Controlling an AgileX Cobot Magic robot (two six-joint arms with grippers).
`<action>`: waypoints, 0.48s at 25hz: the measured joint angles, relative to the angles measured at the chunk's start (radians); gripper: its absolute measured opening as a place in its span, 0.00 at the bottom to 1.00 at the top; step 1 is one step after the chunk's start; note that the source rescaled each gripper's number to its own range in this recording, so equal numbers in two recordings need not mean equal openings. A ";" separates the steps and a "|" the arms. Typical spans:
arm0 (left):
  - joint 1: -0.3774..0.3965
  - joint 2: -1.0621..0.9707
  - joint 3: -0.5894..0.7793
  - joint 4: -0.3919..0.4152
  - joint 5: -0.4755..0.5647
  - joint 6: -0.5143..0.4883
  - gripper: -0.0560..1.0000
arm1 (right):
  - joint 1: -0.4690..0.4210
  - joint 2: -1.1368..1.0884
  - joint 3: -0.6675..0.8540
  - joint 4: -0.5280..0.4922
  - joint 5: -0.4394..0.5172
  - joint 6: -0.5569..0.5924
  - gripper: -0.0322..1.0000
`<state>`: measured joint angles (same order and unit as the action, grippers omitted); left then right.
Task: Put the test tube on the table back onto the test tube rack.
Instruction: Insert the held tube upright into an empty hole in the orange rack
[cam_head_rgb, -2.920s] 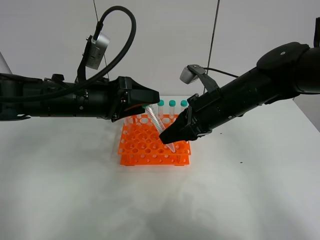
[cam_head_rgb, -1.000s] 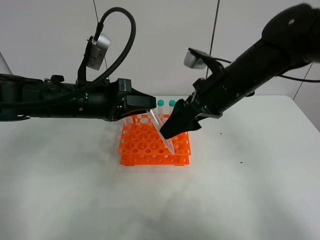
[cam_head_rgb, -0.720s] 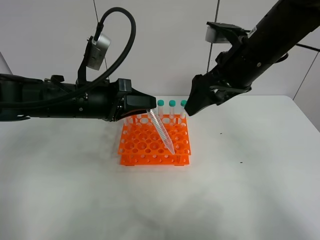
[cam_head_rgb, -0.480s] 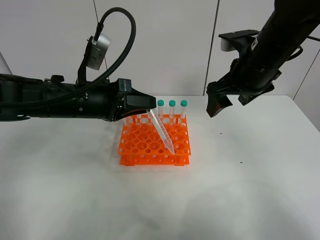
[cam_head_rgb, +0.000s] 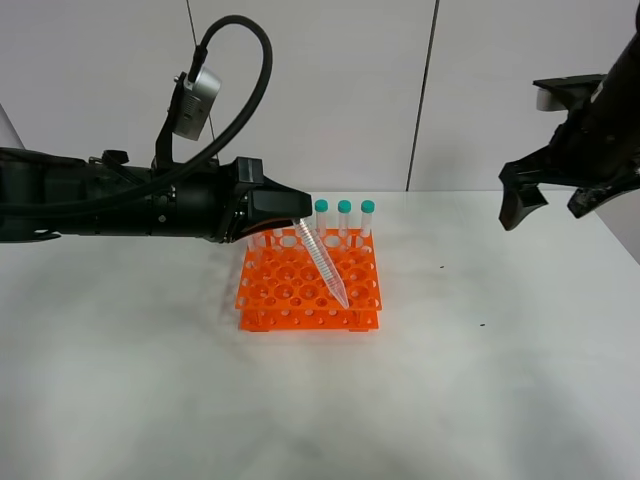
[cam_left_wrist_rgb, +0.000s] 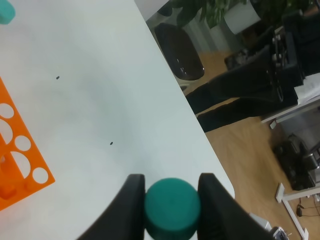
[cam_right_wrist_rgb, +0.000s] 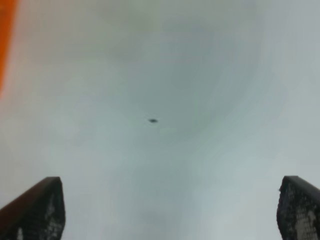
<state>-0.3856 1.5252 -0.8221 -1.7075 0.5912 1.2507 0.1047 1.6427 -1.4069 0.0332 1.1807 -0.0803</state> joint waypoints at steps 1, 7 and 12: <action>0.000 0.000 0.000 0.000 -0.001 0.000 0.07 | -0.016 -0.002 0.000 -0.001 0.008 0.000 0.99; 0.000 0.000 0.000 0.000 -0.002 0.000 0.07 | -0.024 -0.038 0.000 0.006 0.031 0.003 0.99; 0.000 0.000 0.000 0.000 -0.002 0.000 0.07 | -0.024 -0.111 0.032 0.006 0.032 0.007 0.99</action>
<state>-0.3856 1.5252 -0.8221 -1.7075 0.5894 1.2507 0.0803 1.5317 -1.3745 0.0395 1.2132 -0.0738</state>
